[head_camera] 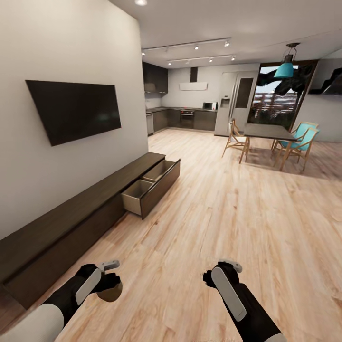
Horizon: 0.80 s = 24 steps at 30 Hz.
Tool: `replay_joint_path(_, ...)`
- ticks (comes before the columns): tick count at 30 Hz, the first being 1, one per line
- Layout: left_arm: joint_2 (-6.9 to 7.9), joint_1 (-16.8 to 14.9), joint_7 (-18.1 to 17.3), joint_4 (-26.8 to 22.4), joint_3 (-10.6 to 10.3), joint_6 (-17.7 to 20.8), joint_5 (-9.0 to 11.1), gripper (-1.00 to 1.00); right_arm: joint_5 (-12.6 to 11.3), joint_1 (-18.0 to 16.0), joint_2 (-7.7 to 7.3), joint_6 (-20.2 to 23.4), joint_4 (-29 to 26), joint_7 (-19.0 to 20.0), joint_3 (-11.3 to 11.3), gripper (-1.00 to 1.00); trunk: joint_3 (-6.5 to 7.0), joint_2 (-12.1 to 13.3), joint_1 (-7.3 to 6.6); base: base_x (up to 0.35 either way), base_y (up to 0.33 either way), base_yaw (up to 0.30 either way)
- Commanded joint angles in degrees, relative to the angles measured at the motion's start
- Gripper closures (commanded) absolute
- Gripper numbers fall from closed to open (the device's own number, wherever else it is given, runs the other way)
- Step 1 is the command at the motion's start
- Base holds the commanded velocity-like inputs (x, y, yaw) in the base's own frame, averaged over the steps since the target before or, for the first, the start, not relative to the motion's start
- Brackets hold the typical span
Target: Place each of the two pumpkins and all three candles from the living room inside a cabinet in the living room (use any cabinet), then make sure every cabinet is closed, and position the cauldron so it is next to a table in the living room.
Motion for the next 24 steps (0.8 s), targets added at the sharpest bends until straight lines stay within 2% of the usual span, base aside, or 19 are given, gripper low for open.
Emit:
replay_joint_path(1,0.09,-0.04,0.52,-0.11,-0.39,0.12,0.51,1.0,-0.5,-0.07,0.0,0.17,-0.03,-0.57,0.09,-1.0,-0.07,-0.05,0.0,0.0,0.0,-0.277)
replay_joint_path(9,0.04,-0.02,0.5,-0.06,-0.66,0.09,0.51,1.0,-2.07,-0.07,0.0,0.17,-0.1,-0.62,0.09,-1.0,-0.07,-0.05,0.0,0.032,0.0,-0.277)
replay_joint_path(24,0.04,-0.04,0.53,-0.15,-0.94,0.05,0.51,1.0,-2.23,-0.07,0.0,0.15,-0.04,-0.65,0.09,-1.0,-0.07,-0.05,0.0,0.119,0.0,-0.277)
